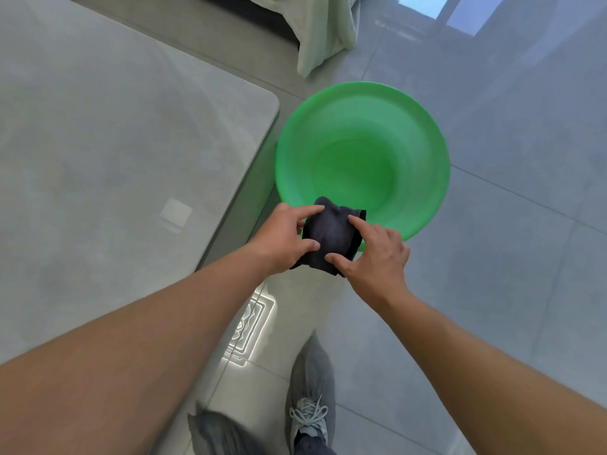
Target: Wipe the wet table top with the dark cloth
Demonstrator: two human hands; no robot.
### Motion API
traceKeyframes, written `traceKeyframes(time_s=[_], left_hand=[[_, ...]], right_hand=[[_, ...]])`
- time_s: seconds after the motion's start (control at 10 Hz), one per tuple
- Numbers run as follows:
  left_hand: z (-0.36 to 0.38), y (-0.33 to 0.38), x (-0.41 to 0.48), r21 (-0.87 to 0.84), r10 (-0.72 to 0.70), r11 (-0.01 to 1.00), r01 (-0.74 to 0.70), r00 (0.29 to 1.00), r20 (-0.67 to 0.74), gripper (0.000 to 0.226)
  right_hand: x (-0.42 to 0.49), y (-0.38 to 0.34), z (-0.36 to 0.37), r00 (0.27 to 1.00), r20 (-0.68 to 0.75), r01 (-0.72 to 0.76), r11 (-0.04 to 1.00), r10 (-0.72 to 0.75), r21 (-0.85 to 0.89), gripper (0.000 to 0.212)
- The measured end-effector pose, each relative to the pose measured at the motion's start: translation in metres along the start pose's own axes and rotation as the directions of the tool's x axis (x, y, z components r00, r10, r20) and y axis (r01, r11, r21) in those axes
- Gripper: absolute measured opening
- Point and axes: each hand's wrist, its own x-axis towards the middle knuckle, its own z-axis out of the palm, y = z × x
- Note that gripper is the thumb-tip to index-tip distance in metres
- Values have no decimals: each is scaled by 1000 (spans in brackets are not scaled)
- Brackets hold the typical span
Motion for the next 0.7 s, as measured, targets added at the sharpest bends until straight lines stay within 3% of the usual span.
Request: traceKeyframes(time_s=[0.2,0.4,0.5,0.7], left_hand=[[0,-5,6,298,34,954,-26,999,-24,72],[-1,-2,7,483,116,869,-109,993,16,69],[-4,0,3,440,101,892,-103,994,27,78],[-10,12,-12,247,105,964,-96,994,-23,74]], right_hand=[[-1,4,7,999,-37,21,995,-24,-95,73],[0,4,2,999,12,55,986,-53,-155,73],[0,2,-3,998,29,62,986,-58,-156,76],[-6,-3,-22,999,-36,30,997,-33,-77,70]])
